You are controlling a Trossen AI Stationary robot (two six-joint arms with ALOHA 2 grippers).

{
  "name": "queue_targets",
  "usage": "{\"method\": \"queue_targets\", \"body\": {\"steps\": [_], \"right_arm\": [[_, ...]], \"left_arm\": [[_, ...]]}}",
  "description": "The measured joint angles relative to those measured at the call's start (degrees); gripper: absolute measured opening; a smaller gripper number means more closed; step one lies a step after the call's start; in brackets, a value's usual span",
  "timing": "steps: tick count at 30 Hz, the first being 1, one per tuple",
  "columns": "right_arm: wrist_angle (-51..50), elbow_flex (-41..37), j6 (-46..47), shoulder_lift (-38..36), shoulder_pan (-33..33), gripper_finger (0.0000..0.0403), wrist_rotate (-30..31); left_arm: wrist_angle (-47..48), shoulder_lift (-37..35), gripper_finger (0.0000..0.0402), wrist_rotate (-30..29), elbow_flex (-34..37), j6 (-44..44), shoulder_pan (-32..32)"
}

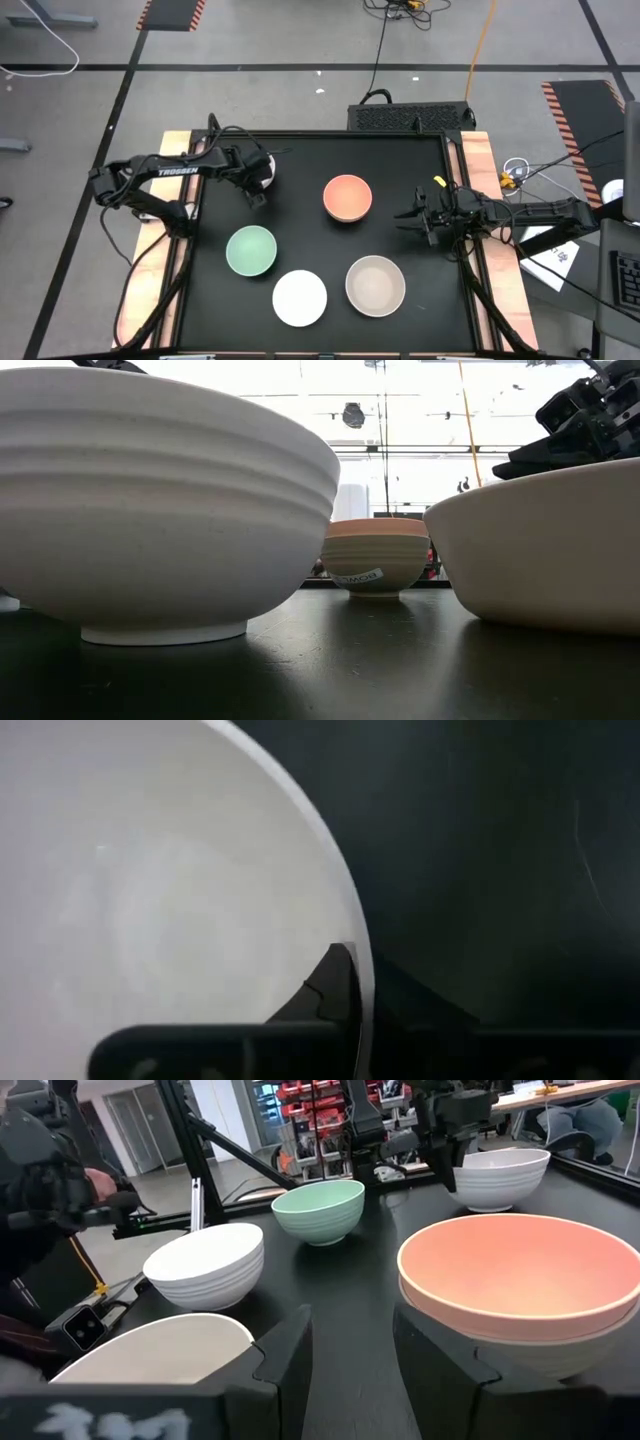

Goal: Nest bowls inside each other
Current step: Stack the top left white bowl on top of the light orange bowl

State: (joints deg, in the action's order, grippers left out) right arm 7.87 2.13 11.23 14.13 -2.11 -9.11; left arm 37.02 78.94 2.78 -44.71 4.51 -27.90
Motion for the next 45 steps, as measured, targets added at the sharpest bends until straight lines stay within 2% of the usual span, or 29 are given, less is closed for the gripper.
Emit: {"method": "queue_targets", "body": {"steps": [7, 21, 29, 40, 45], "right_arm": [[-0.1, 0.0, 0.0, 0.0, 0.0, 0.0132, 0.0], [-0.6, 0.0, -0.1, 0.0, 0.0, 0.0132, 0.0], [-0.4, 0.0, -0.4, 0.0, 0.0, 0.0132, 0.0], [-0.4, 0.0, -0.4, 0.0, 0.0, 0.0132, 0.0], [-0.7, 0.0, 0.1, 0.0, 0.1, 0.0132, -0.1]], "left_arm": [[-3.6, -0.1, 0.0002, 0.8, -3.0, 1.0, 3.6], [-5.8, -0.2, 0.0001, -0.7, -17.5, 3.7, 12.2], [-8.4, 0.5, 0.0001, 3.5, -23.3, 4.7, 14.7], [-13.4, 1.3, 0.0001, 5.3, -24.9, 6.7, 17.1], [-16.2, -2.3, 0.0001, 5.5, -25.0, 9.5, 20.3]]}}
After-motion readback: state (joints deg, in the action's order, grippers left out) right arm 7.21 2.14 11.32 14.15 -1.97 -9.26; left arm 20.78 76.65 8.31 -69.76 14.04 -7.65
